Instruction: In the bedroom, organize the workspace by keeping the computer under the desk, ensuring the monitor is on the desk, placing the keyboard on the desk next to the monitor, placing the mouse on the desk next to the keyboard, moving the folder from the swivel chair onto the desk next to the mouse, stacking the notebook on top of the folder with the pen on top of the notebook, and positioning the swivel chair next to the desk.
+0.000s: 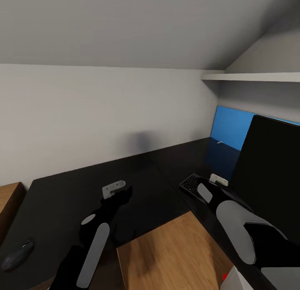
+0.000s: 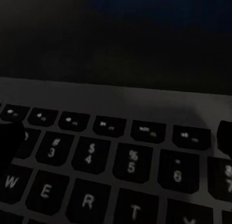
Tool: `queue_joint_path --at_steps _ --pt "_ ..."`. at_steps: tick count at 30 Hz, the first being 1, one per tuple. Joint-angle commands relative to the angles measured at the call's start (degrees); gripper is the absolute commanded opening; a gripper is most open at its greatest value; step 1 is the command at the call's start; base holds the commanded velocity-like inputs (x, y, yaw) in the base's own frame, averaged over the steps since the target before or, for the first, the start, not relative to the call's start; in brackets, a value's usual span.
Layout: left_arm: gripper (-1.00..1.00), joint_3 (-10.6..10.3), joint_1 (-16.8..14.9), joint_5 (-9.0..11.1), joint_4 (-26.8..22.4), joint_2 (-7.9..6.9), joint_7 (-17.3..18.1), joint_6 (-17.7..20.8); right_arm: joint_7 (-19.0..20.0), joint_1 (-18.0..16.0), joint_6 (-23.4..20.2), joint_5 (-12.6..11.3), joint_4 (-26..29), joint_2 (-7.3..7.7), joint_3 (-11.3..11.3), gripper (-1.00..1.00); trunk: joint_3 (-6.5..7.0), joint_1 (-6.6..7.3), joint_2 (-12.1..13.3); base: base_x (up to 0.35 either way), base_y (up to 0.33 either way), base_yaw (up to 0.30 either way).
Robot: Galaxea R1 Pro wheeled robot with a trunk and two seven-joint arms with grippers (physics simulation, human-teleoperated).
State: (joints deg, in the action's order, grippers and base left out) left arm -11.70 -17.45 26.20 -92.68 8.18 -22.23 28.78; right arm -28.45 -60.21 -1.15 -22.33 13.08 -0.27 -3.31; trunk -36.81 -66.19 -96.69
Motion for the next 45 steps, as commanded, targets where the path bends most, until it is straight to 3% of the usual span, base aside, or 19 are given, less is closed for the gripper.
queue_joint_path --at_steps 1,20,26,45 --pt "1.0 -0.03 -0.04 0.6 -0.1 -0.01 -0.57 0.13 -0.25 0.01 -0.17 -0.46 -1.69 -0.09 -1.03 1.0 -0.07 0.0 -0.02 0.0 0.0 0.0" --pt "1.0 0.58 -0.04 0.52 -0.1 -0.1 -0.63 0.16 -0.38 0.01 -1.31 -0.62 -2.32 -0.48 -1.16 1.0 -0.22 0.0 -0.02 0.0 0.0 0.049" --pt "1.0 1.13 -0.04 0.51 -0.11 -0.1 -0.63 0.2 -0.38 0.01 -1.35 -4.1 -2.36 -0.35 -1.1 1.0 -0.45 0.0 -0.02 0.0 0.0 0.232" --pt "1.0 0.68 -0.05 0.35 0.01 -0.58 -0.37 0.55 -0.38 0.01 -1.09 -4.32 -2.31 -0.05 -1.12 1.0 -0.99 0.0 -0.02 0.0 0.0 0.136"
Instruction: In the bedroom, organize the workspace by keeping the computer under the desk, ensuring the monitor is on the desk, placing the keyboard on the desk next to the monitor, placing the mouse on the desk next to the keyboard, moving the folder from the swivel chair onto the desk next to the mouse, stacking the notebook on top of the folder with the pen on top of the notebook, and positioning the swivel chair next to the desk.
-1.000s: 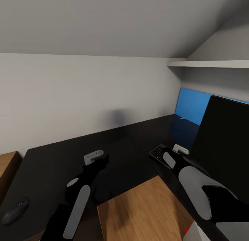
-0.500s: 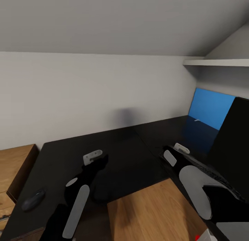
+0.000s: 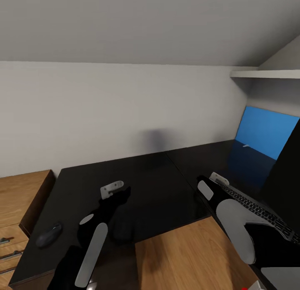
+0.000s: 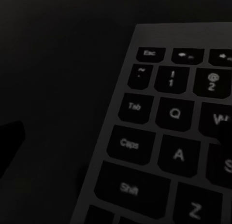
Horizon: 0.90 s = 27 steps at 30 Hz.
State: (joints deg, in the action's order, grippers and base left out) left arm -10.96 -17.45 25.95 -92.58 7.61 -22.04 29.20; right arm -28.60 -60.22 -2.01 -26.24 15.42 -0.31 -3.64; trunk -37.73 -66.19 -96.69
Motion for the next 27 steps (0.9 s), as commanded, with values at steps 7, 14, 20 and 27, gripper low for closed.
queue_joint_path --at_steps 7,14,20,27 --pt "1.0 -0.14 -0.04 0.55 0.18 -0.21 -0.55 0.24 -0.27 0.03 -0.01 -0.08 -4.69 -0.18 -0.76 1.0 -0.07 0.0 -0.02 0.0 0.0 0.002" --pt "1.0 -0.26 -0.04 0.43 0.36 -0.23 -0.54 0.24 -0.27 0.02 1.04 0.87 -4.53 -0.3 -0.51 1.0 -0.07 0.0 -0.02 0.0 0.0 0.0" --pt "1.0 -0.29 -0.04 0.42 0.51 -0.23 -0.49 0.17 -0.46 0.22 7.69 8.26 -4.65 -1.01 -0.42 1.0 -0.07 0.0 -0.02 0.0 0.0 0.0" --pt "1.0 -0.29 -0.04 0.42 0.56 -0.23 -0.46 0.16 -1.27 1.6 10.0 12.47 -4.15 -2.65 -0.33 1.0 -0.07 0.0 -0.02 0.0 0.0 0.0"
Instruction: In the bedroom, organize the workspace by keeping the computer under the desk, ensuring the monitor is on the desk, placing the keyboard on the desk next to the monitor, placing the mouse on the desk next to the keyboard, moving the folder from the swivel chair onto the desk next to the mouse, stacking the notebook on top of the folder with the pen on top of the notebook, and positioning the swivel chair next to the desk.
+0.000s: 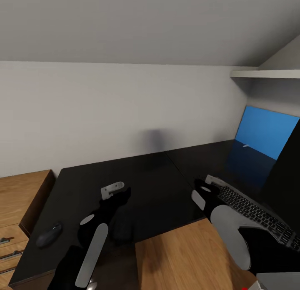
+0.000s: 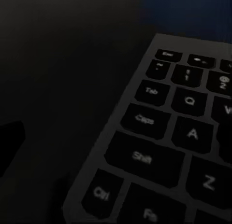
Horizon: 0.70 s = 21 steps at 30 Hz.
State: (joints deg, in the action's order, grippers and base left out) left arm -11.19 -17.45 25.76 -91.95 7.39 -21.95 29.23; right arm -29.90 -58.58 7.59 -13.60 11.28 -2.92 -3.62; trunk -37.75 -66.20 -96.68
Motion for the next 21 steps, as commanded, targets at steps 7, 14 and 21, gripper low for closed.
queue_joint_path --at_steps 7,14,21 --pt "1.0 -0.06 -0.04 0.6 -0.07 -0.01 -0.55 0.13 -4.22 0.04 0.91 0.87 0.71 -1.26 -0.14 1.0 -0.06 0.0 -0.03 0.0 0.0 0.0" --pt "1.0 -0.1 -0.04 0.6 -0.07 -0.01 -0.55 0.13 -4.89 0.05 0.95 1.58 0.78 -1.42 -0.16 1.0 -0.06 0.0 -0.03 0.0 0.0 0.0" --pt "1.0 -1.02 -0.04 0.6 -0.07 -0.01 -0.55 0.13 -4.99 0.06 0.76 1.73 0.7 -1.39 -0.16 1.0 -0.06 0.0 -0.03 0.0 0.0 0.0"
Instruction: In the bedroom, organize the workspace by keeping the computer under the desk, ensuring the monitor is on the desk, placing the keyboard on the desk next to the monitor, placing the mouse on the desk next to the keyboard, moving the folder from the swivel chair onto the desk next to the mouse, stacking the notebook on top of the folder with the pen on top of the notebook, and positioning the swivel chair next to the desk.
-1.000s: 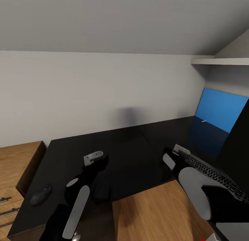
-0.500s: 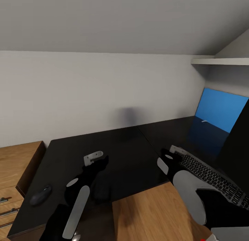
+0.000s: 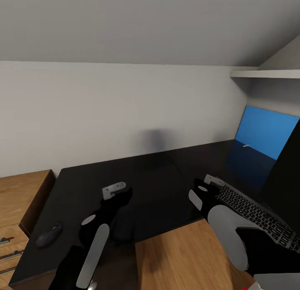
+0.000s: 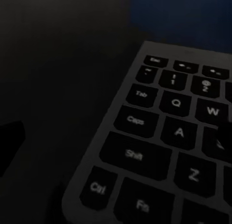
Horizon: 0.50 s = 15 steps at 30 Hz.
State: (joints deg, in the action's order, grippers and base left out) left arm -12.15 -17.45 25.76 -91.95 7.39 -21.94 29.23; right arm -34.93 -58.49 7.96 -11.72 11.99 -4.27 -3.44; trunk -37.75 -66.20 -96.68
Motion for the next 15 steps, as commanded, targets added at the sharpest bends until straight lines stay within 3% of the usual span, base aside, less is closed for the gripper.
queue_joint_path --at_steps 1,15 --pt "1.0 -0.1 -0.04 0.6 -0.08 -0.01 -0.56 0.13 0.04 -0.04 0.37 -0.15 -0.01 -0.04 -0.34 1.0 -0.06 0.0 -0.03 0.0 0.0 0.0" --pt "1.0 -0.24 -0.04 0.6 -0.08 -0.01 -0.56 0.13 -0.12 -0.02 0.15 0.29 -0.34 0.06 -0.27 1.0 -0.06 0.0 -0.03 0.0 0.0 0.0"
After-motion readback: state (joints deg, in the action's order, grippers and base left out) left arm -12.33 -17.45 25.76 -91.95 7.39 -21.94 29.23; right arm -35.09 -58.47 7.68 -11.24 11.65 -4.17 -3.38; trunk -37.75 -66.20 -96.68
